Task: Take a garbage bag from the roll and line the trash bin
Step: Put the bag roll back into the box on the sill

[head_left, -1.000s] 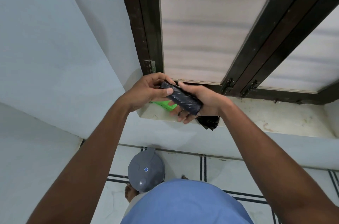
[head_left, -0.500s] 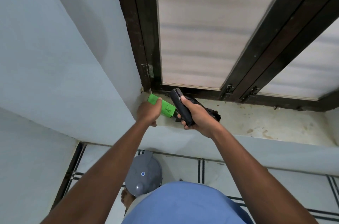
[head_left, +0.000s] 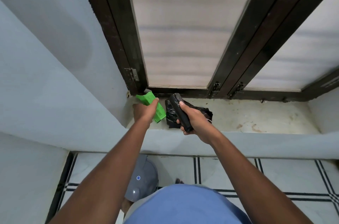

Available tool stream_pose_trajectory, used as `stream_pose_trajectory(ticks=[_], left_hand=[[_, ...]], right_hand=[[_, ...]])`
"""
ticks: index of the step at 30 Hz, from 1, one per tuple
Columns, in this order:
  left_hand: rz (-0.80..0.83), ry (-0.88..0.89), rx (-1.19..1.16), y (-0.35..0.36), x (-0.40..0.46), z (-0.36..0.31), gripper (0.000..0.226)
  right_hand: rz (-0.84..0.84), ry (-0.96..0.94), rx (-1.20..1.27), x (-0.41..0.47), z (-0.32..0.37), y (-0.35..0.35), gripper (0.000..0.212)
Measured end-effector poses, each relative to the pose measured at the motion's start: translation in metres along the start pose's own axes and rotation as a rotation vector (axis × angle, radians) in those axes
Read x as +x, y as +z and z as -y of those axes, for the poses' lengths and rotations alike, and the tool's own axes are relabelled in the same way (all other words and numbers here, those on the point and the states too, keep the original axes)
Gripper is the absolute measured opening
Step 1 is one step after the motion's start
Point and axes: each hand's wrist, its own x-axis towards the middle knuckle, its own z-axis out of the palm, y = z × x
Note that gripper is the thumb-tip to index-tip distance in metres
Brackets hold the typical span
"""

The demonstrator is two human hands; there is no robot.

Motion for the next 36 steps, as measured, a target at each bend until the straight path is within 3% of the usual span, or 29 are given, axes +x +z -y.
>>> stream_pose_trajectory(ticks=[1,3,8,10,15,21,27,32,36], left_hand=[[0.021,-0.06,-0.099,0.002,0.003,0.002,0.088],[0.035,-0.042,-0.146,0.003,0.001,0.003,0.076],[-0.048,0.489,0.09,-0.027,-0.026,0.014,0.052],[-0.075,0.628,0.144,-0.04,-0.032,0.023,0.059],[-0.019,0.715,0.228,-0.061,-0.037,0.035,0.094],[0.008,0.798,0.27,-0.064,-0.043,0.044,0.09],[-0.009,0.796,0.26,-0.062,-0.045,0.044,0.081],[0.006,0.913,0.374,-0.061,-0.043,0.047,0.075],[0.015,0.885,0.41,-0.062,-0.041,0.048,0.08]], right_hand=[[-0.004,0.006,-0.009,0.0,-0.002,0.003,0.053],[-0.011,0.014,-0.024,-0.001,-0.005,0.008,0.053],[-0.02,-0.005,-0.064,-0.004,-0.005,0.014,0.056],[-0.013,-0.044,-0.094,-0.006,0.0,0.017,0.057],[0.087,-0.167,-0.252,-0.014,0.025,0.035,0.054],[0.166,-0.195,-0.469,-0.008,0.041,0.061,0.047],[-0.005,-0.112,-0.618,0.012,0.033,0.061,0.055],[-0.03,-0.103,-0.644,0.016,0.034,0.058,0.056],[-0.051,-0.142,-0.851,0.015,0.042,0.058,0.055]])
